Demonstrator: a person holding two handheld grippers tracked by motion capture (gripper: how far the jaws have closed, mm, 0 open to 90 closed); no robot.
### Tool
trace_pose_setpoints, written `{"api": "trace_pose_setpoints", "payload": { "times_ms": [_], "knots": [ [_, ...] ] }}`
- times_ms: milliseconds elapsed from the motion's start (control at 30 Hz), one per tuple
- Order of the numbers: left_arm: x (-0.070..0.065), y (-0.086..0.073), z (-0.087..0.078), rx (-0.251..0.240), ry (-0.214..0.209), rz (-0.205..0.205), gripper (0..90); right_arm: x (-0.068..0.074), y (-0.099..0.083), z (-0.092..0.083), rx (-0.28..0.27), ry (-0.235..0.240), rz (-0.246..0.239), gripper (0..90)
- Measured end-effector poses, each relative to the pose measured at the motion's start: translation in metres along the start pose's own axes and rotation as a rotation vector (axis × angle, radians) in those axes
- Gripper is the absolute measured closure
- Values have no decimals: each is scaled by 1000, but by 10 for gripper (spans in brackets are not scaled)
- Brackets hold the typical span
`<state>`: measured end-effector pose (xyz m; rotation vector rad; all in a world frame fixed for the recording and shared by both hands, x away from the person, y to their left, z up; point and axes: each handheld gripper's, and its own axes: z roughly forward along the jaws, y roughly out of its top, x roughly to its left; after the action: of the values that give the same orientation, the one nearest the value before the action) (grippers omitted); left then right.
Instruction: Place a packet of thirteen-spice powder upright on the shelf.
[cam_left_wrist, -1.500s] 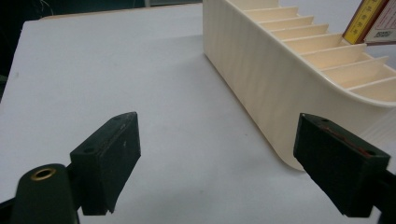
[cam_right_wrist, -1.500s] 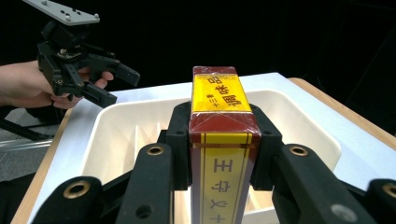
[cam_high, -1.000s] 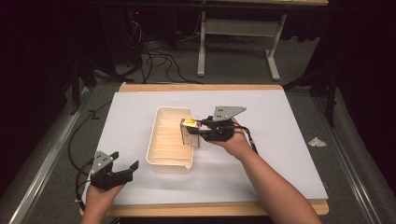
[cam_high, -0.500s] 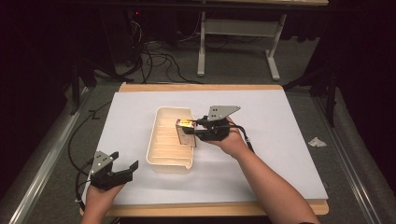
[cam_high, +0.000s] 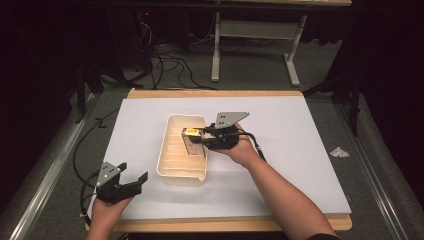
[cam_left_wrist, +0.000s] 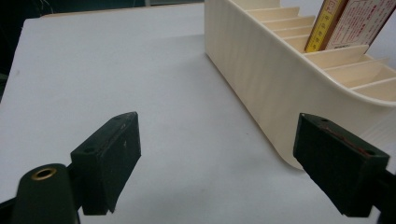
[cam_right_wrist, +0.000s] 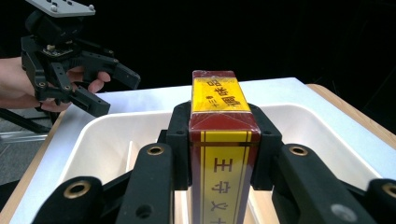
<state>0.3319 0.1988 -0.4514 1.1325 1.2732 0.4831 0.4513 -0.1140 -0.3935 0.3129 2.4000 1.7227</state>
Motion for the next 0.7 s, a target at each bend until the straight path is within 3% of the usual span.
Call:
{"api": "trace_pose_setpoints", "payload": {
  "times_ms": [367, 700],
  "knots": [
    [0, 1, 0, -2, -1, 0, 157, 0, 2, 10, -8, 9, -10, 688],
    [1, 1, -1, -4, 1, -4, 157, -4, -5, 19, -21, 55, -16, 690]
  ]
}}
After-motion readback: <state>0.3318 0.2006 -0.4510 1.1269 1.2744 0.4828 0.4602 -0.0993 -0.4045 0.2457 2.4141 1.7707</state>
